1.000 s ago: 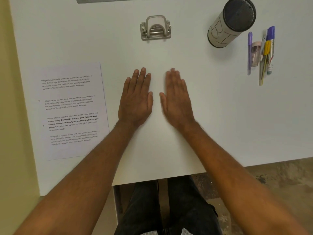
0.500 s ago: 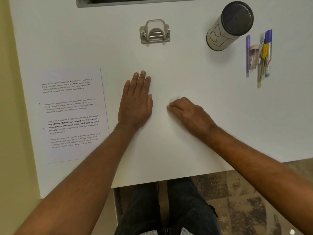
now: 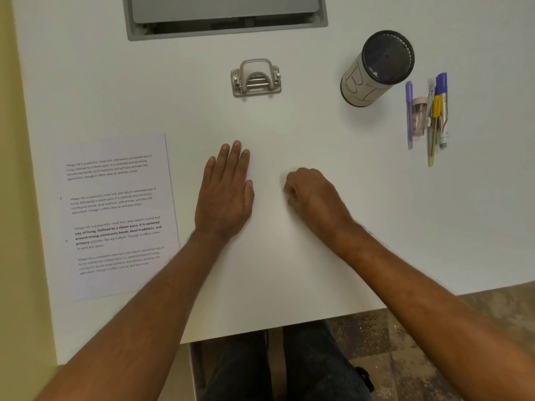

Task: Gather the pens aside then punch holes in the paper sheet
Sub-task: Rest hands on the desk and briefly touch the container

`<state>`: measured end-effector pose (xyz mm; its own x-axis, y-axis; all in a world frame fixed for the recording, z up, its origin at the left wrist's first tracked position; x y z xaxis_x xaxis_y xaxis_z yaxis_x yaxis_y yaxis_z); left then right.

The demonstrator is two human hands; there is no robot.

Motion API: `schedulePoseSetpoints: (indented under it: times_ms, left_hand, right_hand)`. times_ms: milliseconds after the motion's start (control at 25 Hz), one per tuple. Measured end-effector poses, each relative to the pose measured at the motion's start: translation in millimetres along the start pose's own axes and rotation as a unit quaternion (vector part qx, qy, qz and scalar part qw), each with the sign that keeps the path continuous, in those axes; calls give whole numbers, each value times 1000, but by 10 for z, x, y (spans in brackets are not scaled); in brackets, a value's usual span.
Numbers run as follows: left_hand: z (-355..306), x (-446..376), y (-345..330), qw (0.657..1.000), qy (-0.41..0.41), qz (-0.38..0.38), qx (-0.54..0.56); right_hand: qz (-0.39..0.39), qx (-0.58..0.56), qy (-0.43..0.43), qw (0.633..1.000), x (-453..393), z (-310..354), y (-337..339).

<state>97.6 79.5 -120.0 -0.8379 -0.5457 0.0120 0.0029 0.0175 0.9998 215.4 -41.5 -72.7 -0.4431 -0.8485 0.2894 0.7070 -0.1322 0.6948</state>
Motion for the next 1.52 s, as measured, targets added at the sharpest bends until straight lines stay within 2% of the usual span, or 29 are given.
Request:
schedulePoseSetpoints:
  times_ms: [80, 160, 240, 320, 400, 520, 680, 840, 960, 1120, 1280, 1400, 1440, 1520]
  left_hand:
    - [6, -3, 4, 1000, 1, -2, -1]
    - [4, -4, 9, 1000, 2, -5, 0]
    - [-2, -2, 11, 1000, 2, -7, -1]
    - [-3, 0, 7, 1000, 1, -8, -3]
    - [-5, 5, 4, 1000, 0, -6, -2]
    - [-8, 3, 1, 1000, 2, -5, 0]
    - [-7, 4, 3, 1000, 2, -14, -4]
    - [-8, 0, 0, 1000, 0, -13, -7]
    - [-7, -3, 16, 1000, 2, -17, -8]
    - [-7, -1, 14, 1000, 0, -15, -3]
    - [3, 6, 13, 1000, 4, -8, -3]
    - [-7, 7, 29, 1000, 4, 2, -2]
    - [-8, 2, 33, 1000, 5, 5, 0]
    - [-4, 5, 31, 1000, 4, 8, 2]
  right_hand:
    - [-47, -150, -118, 980, -50, -204, 143]
    - [-90, -285, -202, 933, -59, -370, 307]
    - [-129, -370, -208, 896, -108, -394, 606]
    - [-181, -410, -165, 878, -210, -365, 1069]
    - [-251, -384, -126, 880, -330, -378, 1600]
    - [-318, -217, -108, 916, -536, -393, 2176]
    - [-275, -50, -94, 955, -850, -421, 2266]
    - [-262, 29, -74, 962, -958, -385, 2273]
    - [-284, 47, -68, 955, -959, -314, 2315]
    - [-271, 82, -60, 957, -938, -251, 2293]
    - [-345, 28, -11, 938, -634, -126, 2221]
    - [-365, -66, 67, 926, -161, -12, 1654]
    - [-346, -91, 64, 932, 0, -33, 1347]
    - [-274, -101, 3, 956, 295, -163, 636]
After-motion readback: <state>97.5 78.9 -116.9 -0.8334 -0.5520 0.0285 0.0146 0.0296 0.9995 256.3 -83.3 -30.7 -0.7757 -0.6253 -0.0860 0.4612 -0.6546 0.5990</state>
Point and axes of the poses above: each hand's wrist, its own x-axis away from the middle knuckle, its own y-axis out of the back of the hand, z = x × y, the point moved 8 cm from there along -x, towards the middle knuckle, and after that the axes turned 13 degrees about -x, right-handed, at the moved point
